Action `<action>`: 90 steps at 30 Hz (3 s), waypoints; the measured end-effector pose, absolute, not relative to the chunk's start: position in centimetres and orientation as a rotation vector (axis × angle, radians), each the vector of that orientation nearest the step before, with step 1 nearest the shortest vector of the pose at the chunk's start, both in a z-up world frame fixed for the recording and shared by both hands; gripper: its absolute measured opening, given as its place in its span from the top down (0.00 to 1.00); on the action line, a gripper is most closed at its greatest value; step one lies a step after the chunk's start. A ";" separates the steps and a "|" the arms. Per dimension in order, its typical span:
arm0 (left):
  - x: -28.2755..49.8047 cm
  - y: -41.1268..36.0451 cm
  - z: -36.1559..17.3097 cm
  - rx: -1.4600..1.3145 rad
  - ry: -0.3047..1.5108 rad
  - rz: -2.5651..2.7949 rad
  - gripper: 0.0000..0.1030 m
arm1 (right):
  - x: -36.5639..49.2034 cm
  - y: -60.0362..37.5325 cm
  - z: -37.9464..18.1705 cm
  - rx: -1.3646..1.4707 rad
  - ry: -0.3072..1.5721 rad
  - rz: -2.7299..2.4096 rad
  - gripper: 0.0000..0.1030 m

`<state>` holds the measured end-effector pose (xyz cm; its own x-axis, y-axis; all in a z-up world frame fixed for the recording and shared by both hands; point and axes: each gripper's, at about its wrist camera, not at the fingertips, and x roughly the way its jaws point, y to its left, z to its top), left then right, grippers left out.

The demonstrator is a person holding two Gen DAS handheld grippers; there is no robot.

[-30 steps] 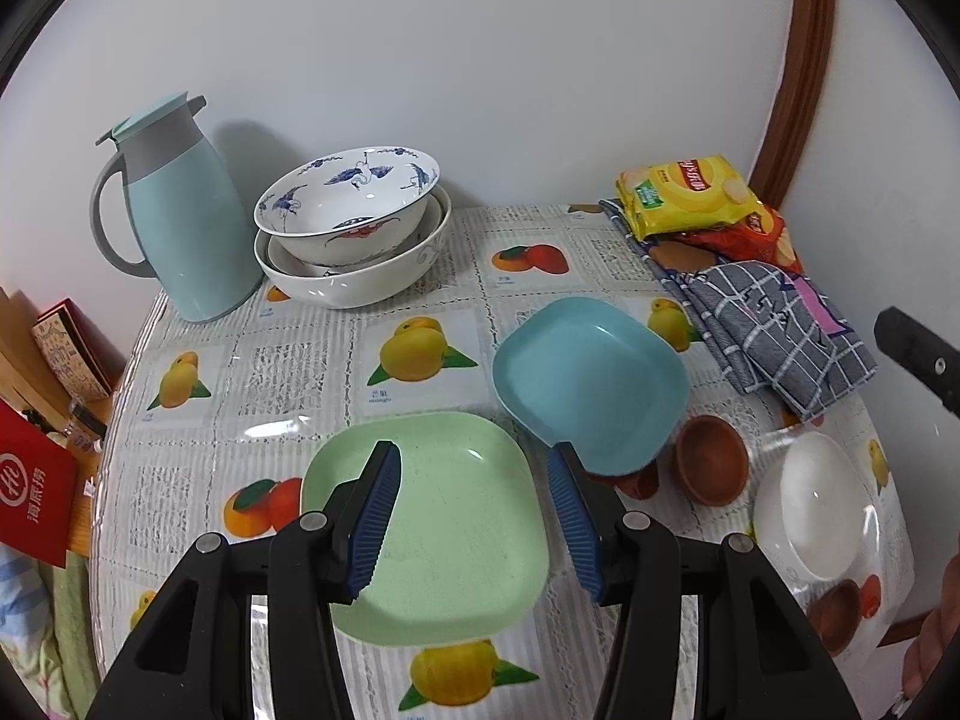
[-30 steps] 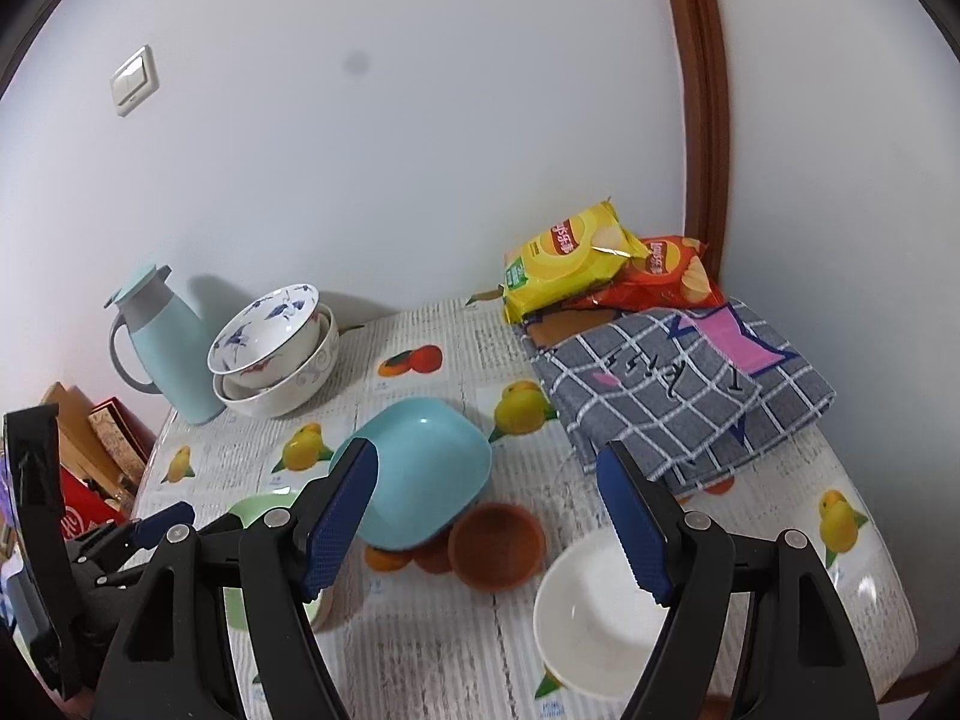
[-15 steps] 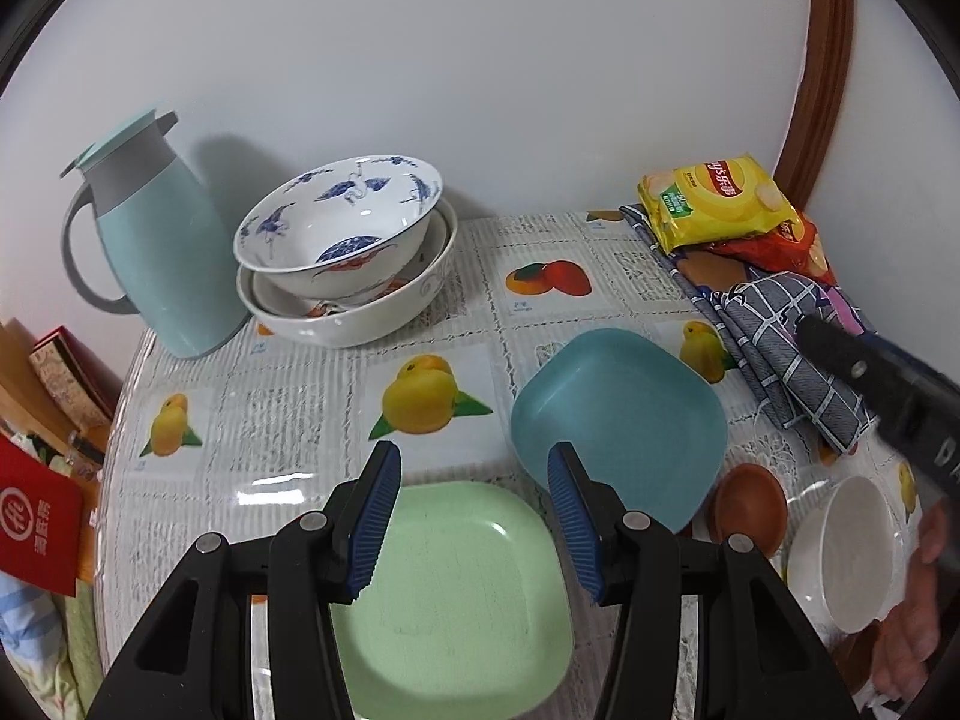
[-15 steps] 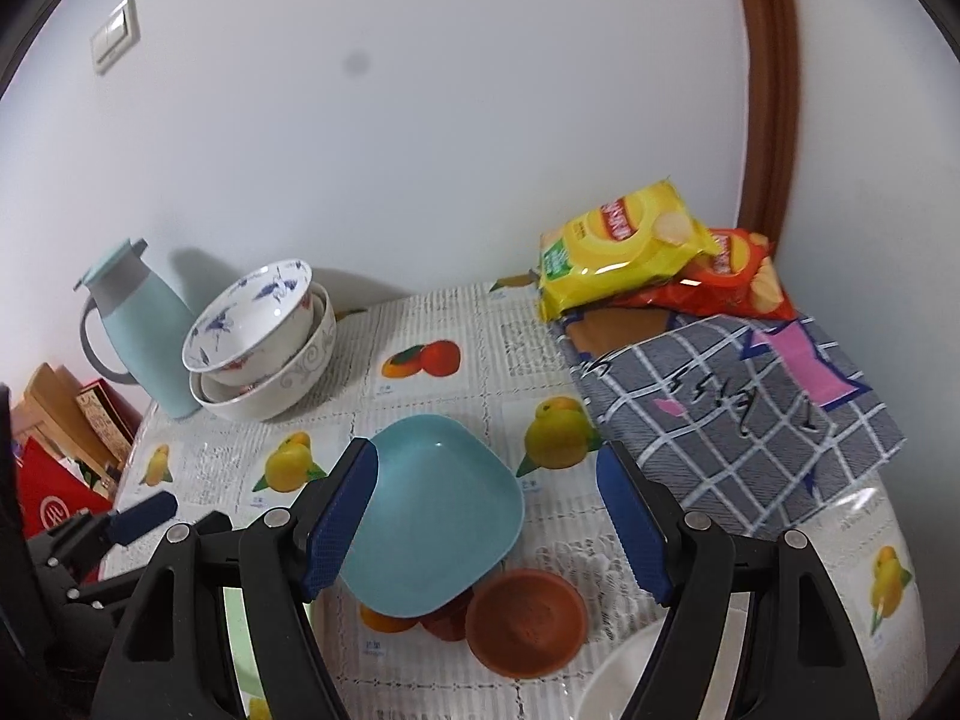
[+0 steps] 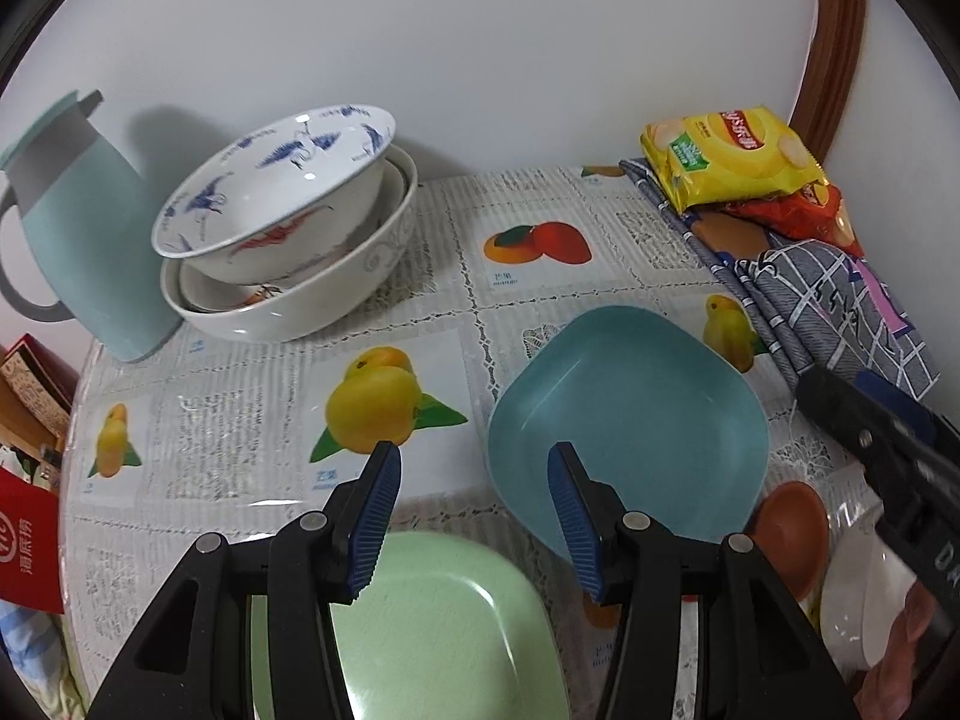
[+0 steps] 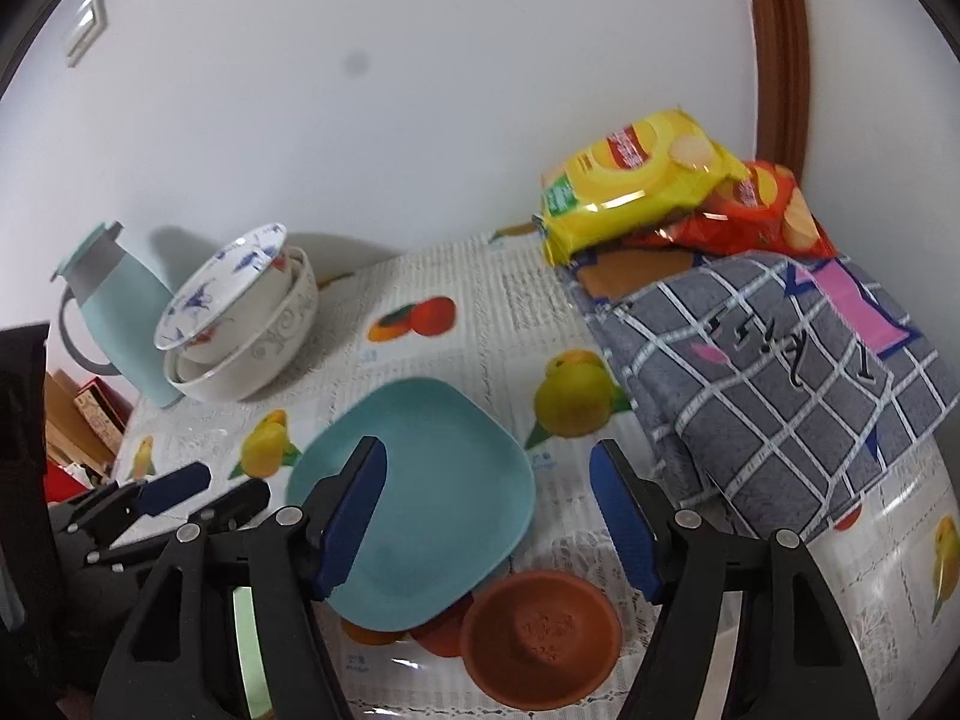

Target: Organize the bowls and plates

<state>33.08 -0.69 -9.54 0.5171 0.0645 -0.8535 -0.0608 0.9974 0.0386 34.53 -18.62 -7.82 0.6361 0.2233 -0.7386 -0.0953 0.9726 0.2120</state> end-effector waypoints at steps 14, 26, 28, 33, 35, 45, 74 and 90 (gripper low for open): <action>35.8 -0.9 -13.1 -0.033 1.111 0.056 0.53 | 35.4 -18.4 -10.7 0.129 0.955 0.134 0.36; 37.1 -0.2 -15.0 -0.080 1.160 0.028 0.53 | 36.4 -18.0 -12.4 0.124 1.020 0.100 0.40; 37.2 -0.2 -15.1 -0.077 1.159 0.026 0.53 | 36.6 -17.8 -12.8 0.118 1.038 0.092 0.43; 37.4 -0.5 -15.2 -0.062 1.154 0.022 0.53 | 36.9 -17.8 -13.3 0.139 1.062 0.086 0.56; 37.5 -0.8 -15.3 -0.055 1.148 0.020 0.57 | 37.0 -17.7 -13.8 0.158 1.078 0.084 0.66; 37.4 -1.3 -15.2 -0.053 1.127 -0.013 0.82 | 36.9 -16.8 -14.3 0.148 1.060 0.073 0.85; 32.0 1.4 -7.6 -0.122 0.999 -0.021 0.88 | 33.7 -17.2 -8.0 0.234 0.847 0.140 0.89; 24.7 4.4 -4.0 -0.170 0.943 0.006 0.88 | 26.6 -14.0 -4.0 0.216 0.809 0.165 0.90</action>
